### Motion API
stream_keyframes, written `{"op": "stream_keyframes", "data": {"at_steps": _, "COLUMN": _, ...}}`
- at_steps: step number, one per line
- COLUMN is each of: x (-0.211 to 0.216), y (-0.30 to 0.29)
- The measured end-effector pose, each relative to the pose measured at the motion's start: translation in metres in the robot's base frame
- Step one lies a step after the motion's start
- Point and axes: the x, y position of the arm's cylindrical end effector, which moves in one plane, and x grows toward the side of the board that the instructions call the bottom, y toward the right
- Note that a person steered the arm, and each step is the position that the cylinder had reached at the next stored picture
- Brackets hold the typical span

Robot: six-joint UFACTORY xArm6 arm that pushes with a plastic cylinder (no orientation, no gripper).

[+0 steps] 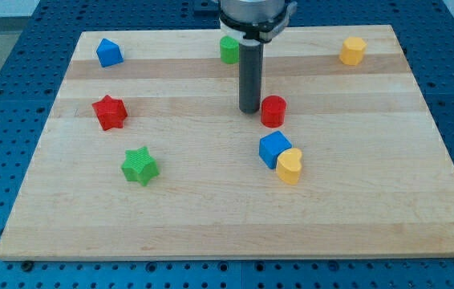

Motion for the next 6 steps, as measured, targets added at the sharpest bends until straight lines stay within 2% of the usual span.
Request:
{"op": "stream_keyframes", "data": {"at_steps": 2, "x": 0.004, "y": 0.003}}
{"op": "stream_keyframes", "data": {"at_steps": 5, "x": -0.009, "y": 0.128}}
{"op": "stream_keyframes", "data": {"at_steps": 6, "x": -0.010, "y": 0.151}}
